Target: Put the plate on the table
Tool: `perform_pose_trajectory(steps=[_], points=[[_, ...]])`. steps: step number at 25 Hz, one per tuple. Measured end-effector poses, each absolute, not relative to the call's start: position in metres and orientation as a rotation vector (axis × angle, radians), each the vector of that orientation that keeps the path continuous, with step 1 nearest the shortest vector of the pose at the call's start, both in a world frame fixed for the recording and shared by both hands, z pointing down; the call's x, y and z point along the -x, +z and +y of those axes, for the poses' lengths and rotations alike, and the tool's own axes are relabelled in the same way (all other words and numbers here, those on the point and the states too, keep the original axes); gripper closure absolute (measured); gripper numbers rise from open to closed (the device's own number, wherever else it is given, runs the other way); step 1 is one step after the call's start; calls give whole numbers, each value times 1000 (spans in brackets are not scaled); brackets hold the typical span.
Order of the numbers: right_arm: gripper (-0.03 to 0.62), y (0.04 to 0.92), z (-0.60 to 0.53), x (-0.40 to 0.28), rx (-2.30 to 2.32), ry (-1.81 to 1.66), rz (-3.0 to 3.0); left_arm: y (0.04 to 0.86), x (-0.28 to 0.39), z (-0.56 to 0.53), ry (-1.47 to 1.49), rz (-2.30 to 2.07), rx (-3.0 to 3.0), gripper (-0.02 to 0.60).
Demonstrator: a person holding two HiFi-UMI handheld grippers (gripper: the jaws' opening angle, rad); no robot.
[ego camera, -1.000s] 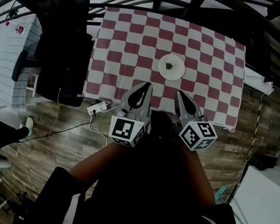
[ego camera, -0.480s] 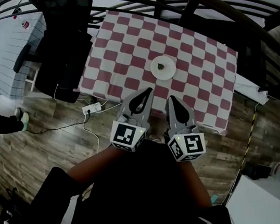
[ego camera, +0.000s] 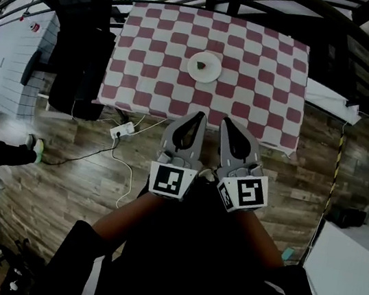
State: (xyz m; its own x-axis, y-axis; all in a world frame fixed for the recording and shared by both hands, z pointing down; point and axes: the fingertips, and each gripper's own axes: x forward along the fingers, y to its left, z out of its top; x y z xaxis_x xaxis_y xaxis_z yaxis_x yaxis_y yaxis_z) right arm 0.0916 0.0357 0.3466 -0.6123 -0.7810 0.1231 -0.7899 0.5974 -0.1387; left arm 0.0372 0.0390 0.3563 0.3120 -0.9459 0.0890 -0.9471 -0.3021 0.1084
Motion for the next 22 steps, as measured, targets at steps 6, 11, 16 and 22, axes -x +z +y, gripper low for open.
perform_pose_trajectory(steps=[6,11,16,22], points=[[595,358,67,-121,-1353,277,-2732,358,-76,66,10,-1757,-2471,572],[595,358,82,-142,-1381,259,-2727,361,-107,85,22,-1717,-2513,572],[595,365,100,-155,-1384,270,-2708,363,-123,100,22,-1696,-2519,572],[595,373,116,-160,-1370,264,-2694,363,-133,115,17,-1696,-2538,572]])
